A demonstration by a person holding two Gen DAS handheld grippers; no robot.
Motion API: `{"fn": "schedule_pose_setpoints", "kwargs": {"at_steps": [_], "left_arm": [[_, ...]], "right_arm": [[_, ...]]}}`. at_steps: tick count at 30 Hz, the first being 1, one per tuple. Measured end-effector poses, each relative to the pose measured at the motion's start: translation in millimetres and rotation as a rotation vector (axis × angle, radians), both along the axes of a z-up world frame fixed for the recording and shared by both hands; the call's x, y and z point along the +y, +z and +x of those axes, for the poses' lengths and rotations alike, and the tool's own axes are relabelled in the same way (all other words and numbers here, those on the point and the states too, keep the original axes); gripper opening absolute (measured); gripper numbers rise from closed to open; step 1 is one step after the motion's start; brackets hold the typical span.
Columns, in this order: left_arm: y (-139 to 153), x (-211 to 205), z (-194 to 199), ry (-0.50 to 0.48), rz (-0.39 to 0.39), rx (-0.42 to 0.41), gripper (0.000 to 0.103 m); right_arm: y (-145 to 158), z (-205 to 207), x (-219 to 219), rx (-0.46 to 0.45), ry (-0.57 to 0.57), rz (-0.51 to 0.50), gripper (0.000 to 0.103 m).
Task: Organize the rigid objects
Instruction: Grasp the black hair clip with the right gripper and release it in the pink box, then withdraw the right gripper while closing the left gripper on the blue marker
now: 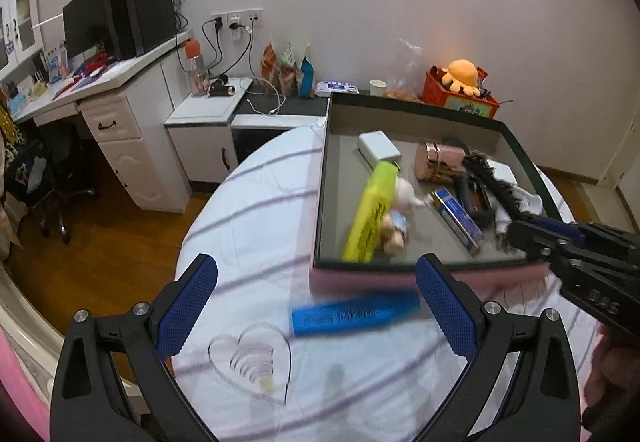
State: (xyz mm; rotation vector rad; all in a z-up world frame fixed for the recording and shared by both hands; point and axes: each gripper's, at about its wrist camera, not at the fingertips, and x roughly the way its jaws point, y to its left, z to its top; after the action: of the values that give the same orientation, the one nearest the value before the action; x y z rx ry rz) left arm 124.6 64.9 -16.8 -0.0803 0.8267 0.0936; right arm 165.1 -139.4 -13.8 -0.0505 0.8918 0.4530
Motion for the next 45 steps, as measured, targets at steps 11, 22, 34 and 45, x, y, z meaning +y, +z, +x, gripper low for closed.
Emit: {"fn": "schedule_pose_setpoints", "kwargs": {"at_steps": [11, 22, 34, 45], "left_arm": [[-17.8, 11.3, 47.3, 0.011, -0.022, 0.025, 0.101], [-22.6, 15.3, 47.4, 0.021, -0.025, 0.032, 0.101], [3.3, 6.0, -10.9, 0.001, -0.023, -0.036, 0.101], [-20.7, -22.1, -64.3, -0.077, -0.011, 0.019, 0.101]], "right_arm": [[-37.1, 52.2, 15.0, 0.087, -0.054, -0.038, 0.026], [-42.7, 50.7, 21.7, 0.068, -0.080, -0.084, 0.077], [9.3, -5.1, 5.6, -0.051, -0.100, -0.035, 0.078], [18.1, -94.6, -41.7, -0.059, -0.155, 0.029, 0.079]]}}
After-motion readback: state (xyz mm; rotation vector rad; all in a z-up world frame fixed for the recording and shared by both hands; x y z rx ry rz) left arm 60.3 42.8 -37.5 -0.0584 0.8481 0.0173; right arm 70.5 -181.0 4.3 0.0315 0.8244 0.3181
